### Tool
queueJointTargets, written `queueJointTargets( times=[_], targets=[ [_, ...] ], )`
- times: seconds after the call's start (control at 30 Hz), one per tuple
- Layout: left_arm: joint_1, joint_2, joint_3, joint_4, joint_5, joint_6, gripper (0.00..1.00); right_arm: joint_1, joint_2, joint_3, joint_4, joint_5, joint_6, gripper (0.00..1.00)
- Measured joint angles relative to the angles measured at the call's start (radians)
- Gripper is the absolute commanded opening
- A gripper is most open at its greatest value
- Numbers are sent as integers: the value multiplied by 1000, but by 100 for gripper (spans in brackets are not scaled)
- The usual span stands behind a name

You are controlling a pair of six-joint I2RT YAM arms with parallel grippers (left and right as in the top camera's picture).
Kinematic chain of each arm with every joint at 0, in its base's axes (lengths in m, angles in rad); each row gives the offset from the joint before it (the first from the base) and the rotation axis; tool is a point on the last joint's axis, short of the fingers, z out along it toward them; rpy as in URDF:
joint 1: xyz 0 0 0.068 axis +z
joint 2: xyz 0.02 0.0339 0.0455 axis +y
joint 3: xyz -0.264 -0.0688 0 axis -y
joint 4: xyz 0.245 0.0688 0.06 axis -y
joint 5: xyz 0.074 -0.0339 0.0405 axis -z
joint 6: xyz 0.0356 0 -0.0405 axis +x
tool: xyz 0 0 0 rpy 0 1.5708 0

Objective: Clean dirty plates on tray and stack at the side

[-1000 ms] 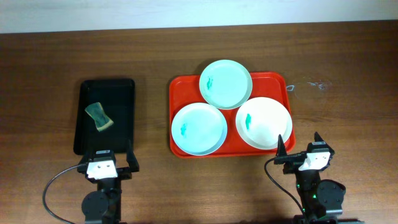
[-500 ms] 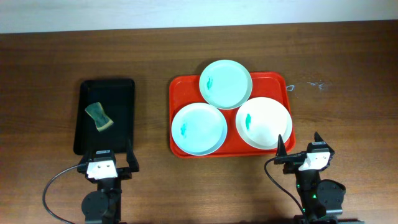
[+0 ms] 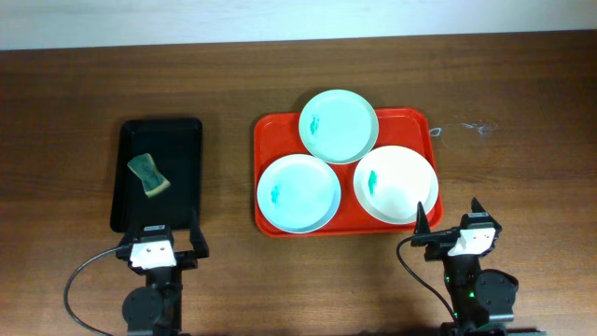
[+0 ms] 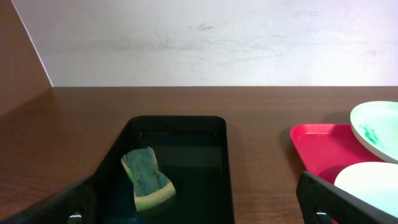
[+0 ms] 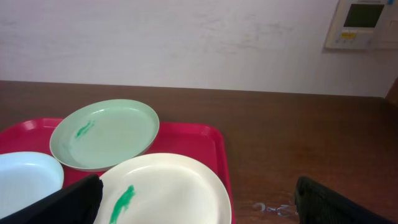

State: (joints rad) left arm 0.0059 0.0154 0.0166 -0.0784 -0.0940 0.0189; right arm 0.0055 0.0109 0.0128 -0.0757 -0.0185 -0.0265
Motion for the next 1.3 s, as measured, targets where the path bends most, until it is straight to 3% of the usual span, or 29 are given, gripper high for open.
queueJointTargets(
  times=[0.57,0.7,0.83,0.93,1.0,1.07,1.2,1.3],
  targets=[
    [0,0,0,9,14,-6,99,0,0,0,0,0,0,99],
    [0,0,0,33,266,-143,99,0,0,0,0,0,1,98],
    [0,0,-3,137,657,-350,99,0,0,0,0,0,0,99],
    [0,1,-6,396,843,-441,99,0,0,0,0,1,-1,99],
    [0,0,2,615,886,-478,99,0,0,0,0,0,0,99],
    [0,-5,44,685,878,-500,99,0,0,0,0,0,1,99],
    [0,29,224,502,746,-442,99,0,0,0,0,0,0,99],
    [-1,153,502,129,644,-308,99,0,0,0,0,1,0,99]
  ],
)
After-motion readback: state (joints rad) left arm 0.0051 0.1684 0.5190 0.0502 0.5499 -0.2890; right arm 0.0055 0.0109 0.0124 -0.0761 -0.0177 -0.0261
